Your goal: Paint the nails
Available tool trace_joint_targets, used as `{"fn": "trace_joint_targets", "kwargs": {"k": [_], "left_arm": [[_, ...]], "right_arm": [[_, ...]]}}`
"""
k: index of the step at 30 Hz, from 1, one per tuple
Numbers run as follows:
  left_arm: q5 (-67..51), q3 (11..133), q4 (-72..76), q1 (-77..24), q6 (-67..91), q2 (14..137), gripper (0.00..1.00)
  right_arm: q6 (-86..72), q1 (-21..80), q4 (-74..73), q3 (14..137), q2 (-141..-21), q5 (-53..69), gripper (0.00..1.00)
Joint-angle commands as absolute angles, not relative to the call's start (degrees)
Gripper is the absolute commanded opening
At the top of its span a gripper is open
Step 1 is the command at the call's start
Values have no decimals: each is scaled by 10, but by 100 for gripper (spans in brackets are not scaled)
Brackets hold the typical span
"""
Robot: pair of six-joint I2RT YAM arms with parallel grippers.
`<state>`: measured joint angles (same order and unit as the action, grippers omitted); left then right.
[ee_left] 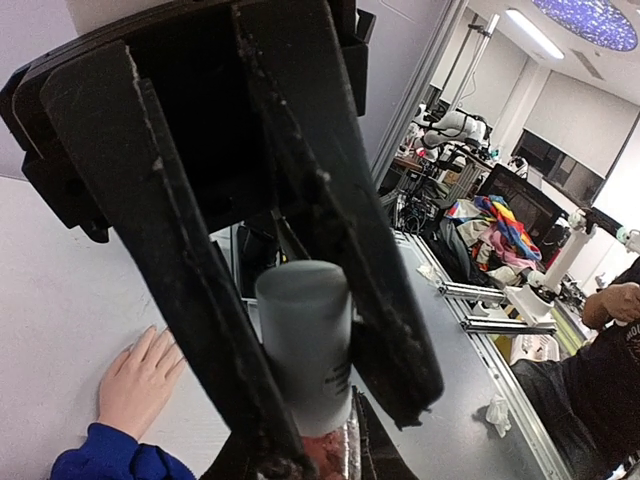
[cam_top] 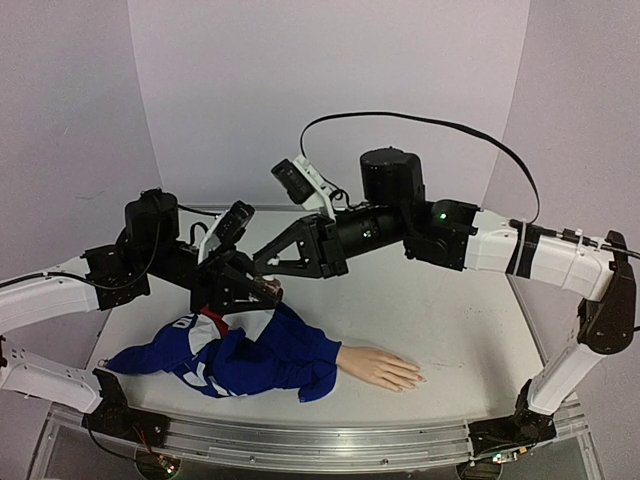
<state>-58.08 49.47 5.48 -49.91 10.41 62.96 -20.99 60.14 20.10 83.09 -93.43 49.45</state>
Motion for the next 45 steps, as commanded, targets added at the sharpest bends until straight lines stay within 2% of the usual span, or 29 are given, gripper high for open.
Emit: {"fn": "trace_joint_targets", "kwargs": {"k": [1, 6, 10, 13, 15, 19, 23, 29, 37, 41, 45], "left_arm": [[-503, 531, 83, -497, 85, 618, 0], [-256, 538, 82, -496, 47, 610, 0], [-30, 574, 91, -496, 24, 643, 0], [49, 599, 153, -496, 1, 695, 0], [86, 607, 217, -496, -24, 735, 0], [125, 617, 322, -497, -36, 815, 0], [111, 609, 343, -497, -14, 840, 0], [49, 520, 326, -497, 56, 788, 0], [-50, 488, 132, -497, 92, 674, 0], [-137, 487, 71, -494, 83, 627, 0], [-300, 489, 58, -492, 80, 600, 0]], "right_arm": [[-222, 609, 229, 831, -929, 500, 0], [-221, 623, 224, 799, -924, 392, 0], [-255, 639, 208, 776, -934, 203, 0], [-341, 650, 203, 769, -961, 33, 0], [-411, 664, 133, 804, -997, -101, 0], [-475, 698, 84, 865, -1047, -234, 0], [-488, 704, 76, 879, -1049, -248, 0], [-412, 699, 107, 844, -993, -219, 1], [-310, 672, 109, 832, -929, -80, 45], [-257, 649, 121, 822, -906, 34, 71], [-241, 609, 168, 797, -889, 205, 74]]}}
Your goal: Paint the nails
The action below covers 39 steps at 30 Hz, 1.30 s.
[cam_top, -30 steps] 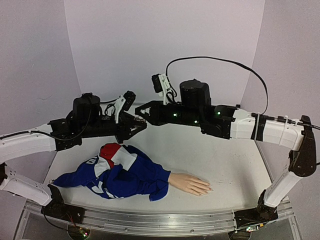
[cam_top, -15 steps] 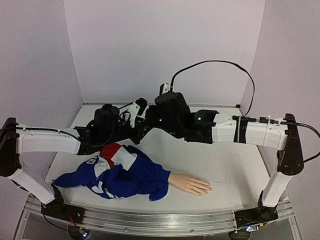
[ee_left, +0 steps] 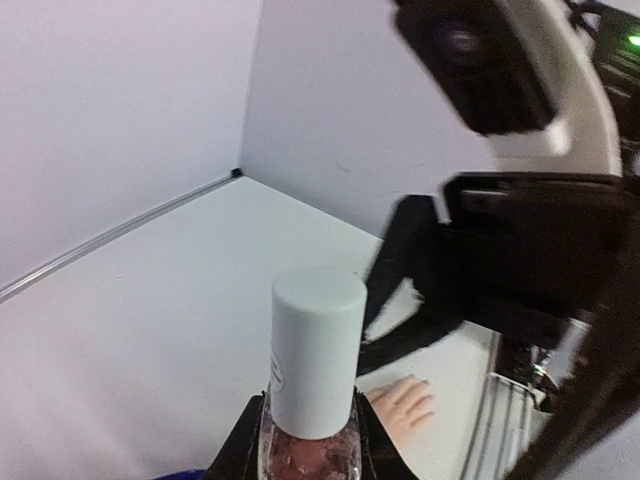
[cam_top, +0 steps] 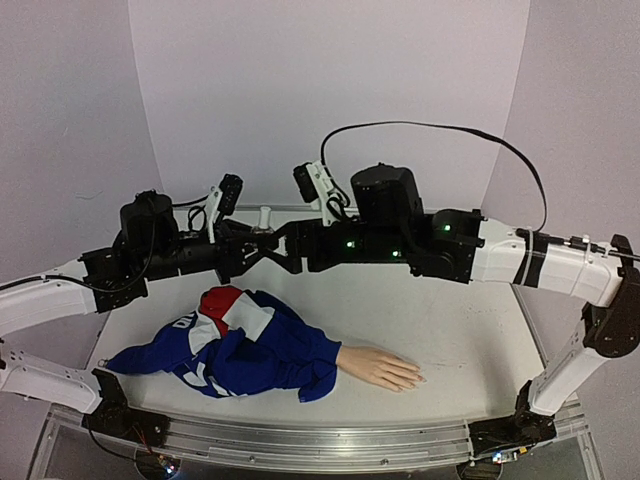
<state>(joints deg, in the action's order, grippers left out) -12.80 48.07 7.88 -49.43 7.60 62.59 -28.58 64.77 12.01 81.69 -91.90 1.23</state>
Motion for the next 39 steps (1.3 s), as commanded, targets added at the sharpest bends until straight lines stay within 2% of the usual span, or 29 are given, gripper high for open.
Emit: {"fn": "trace_joint_targets", "kwargs": {"k": [1, 7, 10, 12, 24, 27, 29, 33, 37, 39], "left_arm": [[-342, 491, 57, -493, 79, 597, 0], [-500, 504, 57, -492, 88, 605, 0], [-542, 514, 57, -492, 100, 612, 0], [-566, 517, 57, -492, 101, 614, 0], [-586, 538, 57, -492, 103, 635, 0], [-586, 543, 57, -492, 99, 639, 0], [-575, 543, 58, -492, 99, 637, 0], [-503, 547, 57, -493, 96, 637, 0], [-325, 548, 57, -492, 75, 633, 0], [-191, 553, 57, -492, 68, 637, 0]], "right_arm": [[-236, 602, 182, 790, -887, 243, 72], [-212, 593, 243, 785, -878, 387, 65], [-215, 593, 247, 802, -890, 413, 53], [-221, 593, 258, 809, -898, 445, 49], [-254, 593, 311, 816, -927, 526, 20], [-251, 593, 317, 804, -928, 523, 8], [-253, 593, 318, 803, -930, 515, 0], [-249, 596, 317, 783, -925, 481, 0], [-244, 603, 286, 766, -926, 377, 0], [-253, 616, 270, 753, -927, 291, 0]]}}
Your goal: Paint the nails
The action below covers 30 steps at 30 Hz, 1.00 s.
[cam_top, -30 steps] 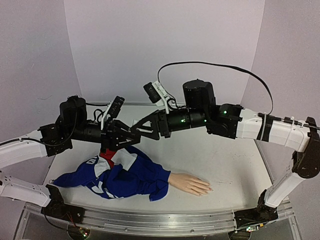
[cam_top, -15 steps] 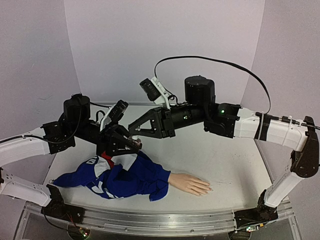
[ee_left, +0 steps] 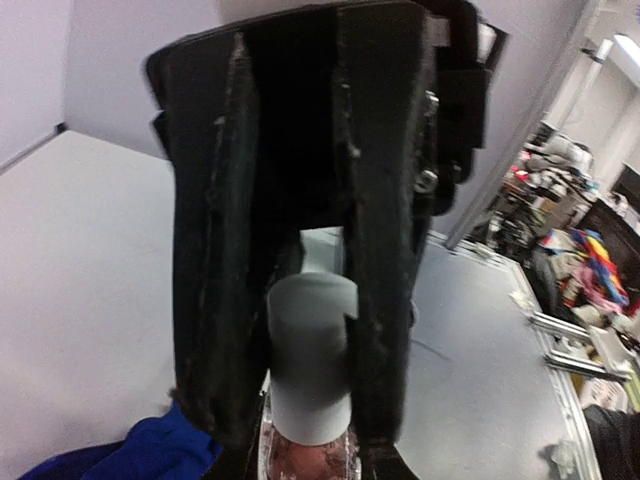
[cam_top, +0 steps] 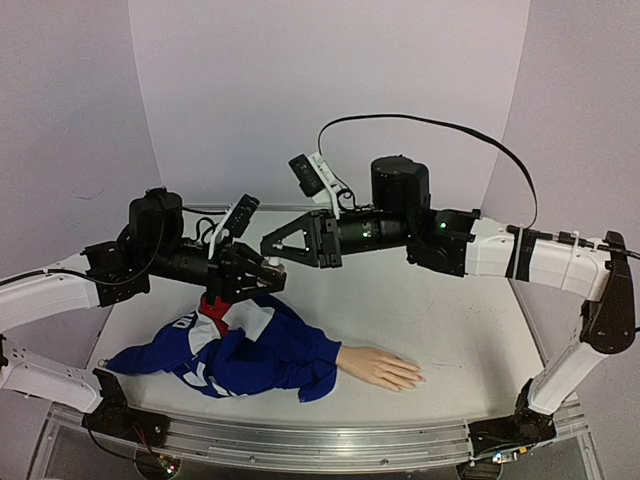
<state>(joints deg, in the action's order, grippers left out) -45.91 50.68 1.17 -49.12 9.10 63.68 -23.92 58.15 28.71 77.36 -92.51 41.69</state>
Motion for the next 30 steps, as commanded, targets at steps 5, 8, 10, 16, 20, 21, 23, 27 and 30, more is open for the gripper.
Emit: {"fn": "trace_joint_targets", "kwargs": {"k": [5, 8, 10, 16, 20, 21, 23, 27, 30], "left_arm": [[71, 591, 108, -493, 45, 702, 0], [127, 610, 200, -493, 39, 757, 0], [137, 632, 229, -494, 48, 790, 0], [92, 628, 238, -508, 43, 828, 0], [55, 565, 237, -518, 40, 798, 0], [45, 547, 234, -518, 45, 782, 0], [30, 515, 219, -518, 58, 753, 0], [-26, 491, 154, -518, 74, 710, 0], [-83, 488, 113, -516, 74, 680, 0]], "right_arm": [[-333, 668, 240, 751, -955, -25, 0], [-427, 702, 173, 778, -993, -202, 0], [-462, 718, 137, 810, -1025, -260, 0], [-470, 733, 102, 845, -1030, -314, 0], [-412, 725, 146, 810, -983, -272, 0], [-393, 721, 148, 805, -972, -255, 4], [-368, 705, 149, 795, -947, -210, 19], [-313, 681, 149, 761, -882, -148, 50], [-272, 647, 162, 740, -835, -38, 59]]}}
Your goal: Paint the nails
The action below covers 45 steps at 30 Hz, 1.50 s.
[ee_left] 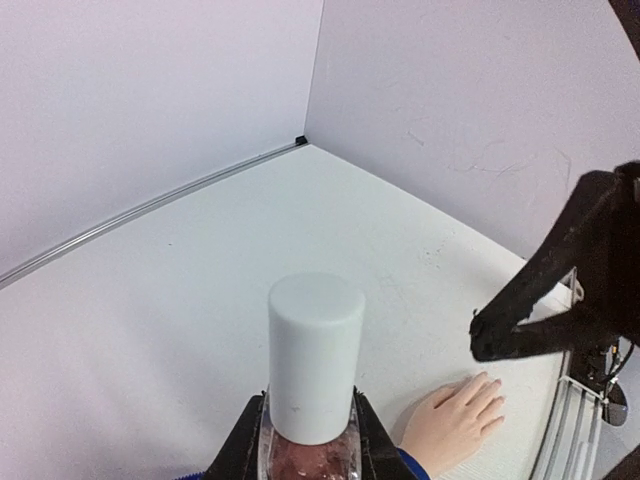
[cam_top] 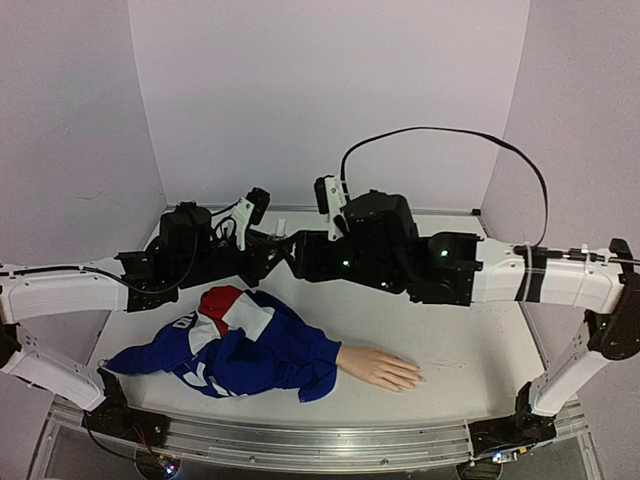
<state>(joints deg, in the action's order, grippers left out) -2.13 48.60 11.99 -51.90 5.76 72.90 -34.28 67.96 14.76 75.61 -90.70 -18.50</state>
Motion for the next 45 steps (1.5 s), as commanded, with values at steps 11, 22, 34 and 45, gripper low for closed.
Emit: {"fn": "trace_joint_targets", "kwargs": {"k": [11, 22, 34, 45], "left_arm": [[-525, 537, 71, -501, 108, 651, 0], [-588, 557, 71, -501, 120, 663, 0], [-608, 559, 71, -501, 117, 681, 0], [-355, 539, 64, -494, 93, 651, 0]], "right_arm": [[-240, 568, 272, 756, -855, 442, 63], [-290, 570, 360, 772, -909, 529, 41], [-287, 570, 372, 777, -913, 526, 26], [-289, 576, 359, 732, -915, 456, 0]]}}
